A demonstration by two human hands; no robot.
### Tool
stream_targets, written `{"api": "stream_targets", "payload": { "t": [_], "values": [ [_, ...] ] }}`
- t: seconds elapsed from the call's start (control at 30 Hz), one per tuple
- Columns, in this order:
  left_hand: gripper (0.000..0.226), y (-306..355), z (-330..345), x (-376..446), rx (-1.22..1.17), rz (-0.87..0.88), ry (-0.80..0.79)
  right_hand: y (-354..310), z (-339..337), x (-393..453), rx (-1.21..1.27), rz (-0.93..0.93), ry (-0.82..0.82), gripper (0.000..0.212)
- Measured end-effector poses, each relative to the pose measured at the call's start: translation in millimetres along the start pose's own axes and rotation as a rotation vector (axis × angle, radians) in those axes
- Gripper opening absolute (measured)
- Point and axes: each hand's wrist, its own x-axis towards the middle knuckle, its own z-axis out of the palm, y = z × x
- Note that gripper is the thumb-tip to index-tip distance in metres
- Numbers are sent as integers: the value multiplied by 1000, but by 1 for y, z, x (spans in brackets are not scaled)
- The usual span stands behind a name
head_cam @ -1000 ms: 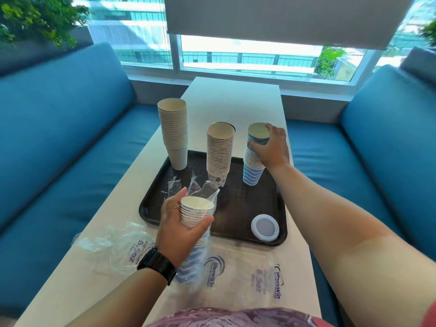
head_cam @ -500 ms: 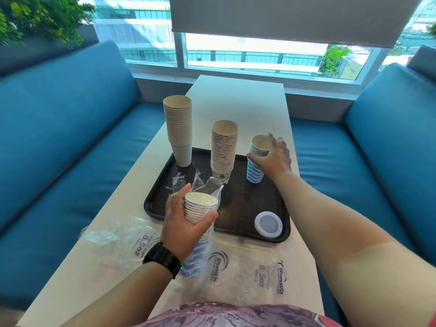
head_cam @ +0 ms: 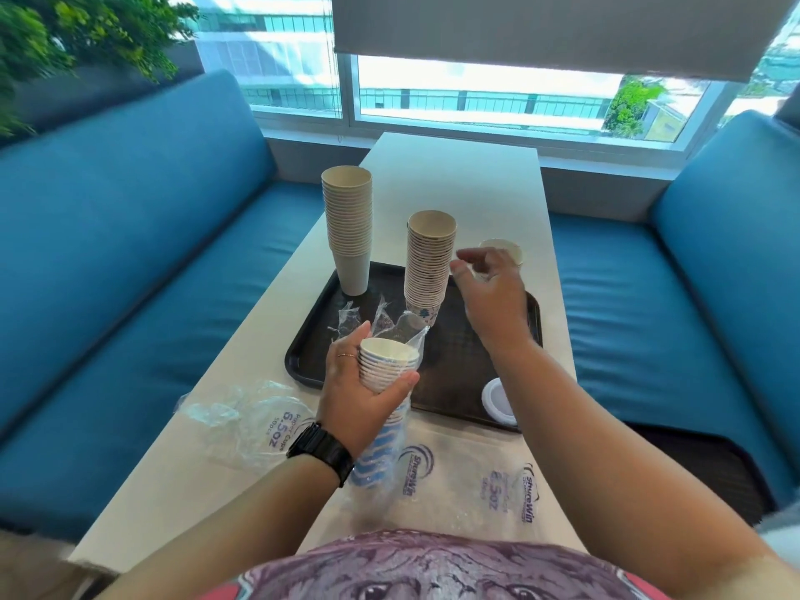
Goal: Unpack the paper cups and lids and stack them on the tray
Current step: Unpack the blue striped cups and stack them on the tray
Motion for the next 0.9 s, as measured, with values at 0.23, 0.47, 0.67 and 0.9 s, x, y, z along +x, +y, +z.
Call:
{"api": "stream_targets", "payload": {
  "t": [0.23, 0.47, 0.67, 0.9],
  "values": [
    [88, 1, -2, -1, -12, -5, 10, -27, 10, -38, -67, -63, -476, 6],
    [93, -3, -4, 0, -74, -48, -21, -40, 18, -53, -514, -184, -887, 24],
    [105, -5, -5, -4, -91, -23, -35, -45, 18, -58, -524, -208, -879, 23],
    [115, -9, -7, -15, -28, 4, -43, -48, 16, -60, -459, -182, -840, 31]
  ]
}}
